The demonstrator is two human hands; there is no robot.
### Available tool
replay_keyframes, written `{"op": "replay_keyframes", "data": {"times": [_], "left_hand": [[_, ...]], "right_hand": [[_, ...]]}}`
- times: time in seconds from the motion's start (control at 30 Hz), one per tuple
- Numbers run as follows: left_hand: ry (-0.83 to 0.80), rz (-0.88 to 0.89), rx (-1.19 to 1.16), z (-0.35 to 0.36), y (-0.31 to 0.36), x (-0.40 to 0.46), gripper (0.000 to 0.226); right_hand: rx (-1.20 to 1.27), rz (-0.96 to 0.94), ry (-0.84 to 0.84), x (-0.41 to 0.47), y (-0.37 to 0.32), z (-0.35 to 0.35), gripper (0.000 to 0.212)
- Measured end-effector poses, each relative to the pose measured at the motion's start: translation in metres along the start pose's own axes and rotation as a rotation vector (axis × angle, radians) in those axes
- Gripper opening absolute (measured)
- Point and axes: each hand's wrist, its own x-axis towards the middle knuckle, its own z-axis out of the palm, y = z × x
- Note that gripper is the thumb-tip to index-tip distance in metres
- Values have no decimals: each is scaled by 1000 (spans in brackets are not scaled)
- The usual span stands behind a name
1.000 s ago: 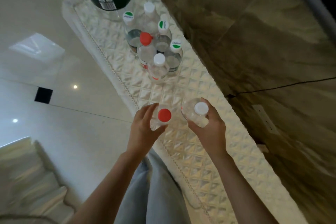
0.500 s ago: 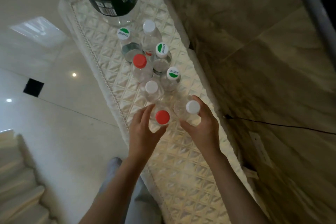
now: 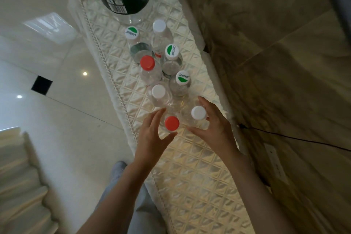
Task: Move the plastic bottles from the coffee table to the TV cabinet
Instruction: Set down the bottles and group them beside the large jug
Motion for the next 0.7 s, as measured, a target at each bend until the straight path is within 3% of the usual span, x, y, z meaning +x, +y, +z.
{"op": "replay_keyframes", "data": {"times": [0.2, 0.7], "left_hand": [[96, 24, -31, 1, 8, -8, 69], [158, 11, -30, -3, 13, -1, 61]], "right_hand": [[5, -89, -188, 7, 9, -20, 84], [4, -132, -123, 25, 6, -17, 71]]}}
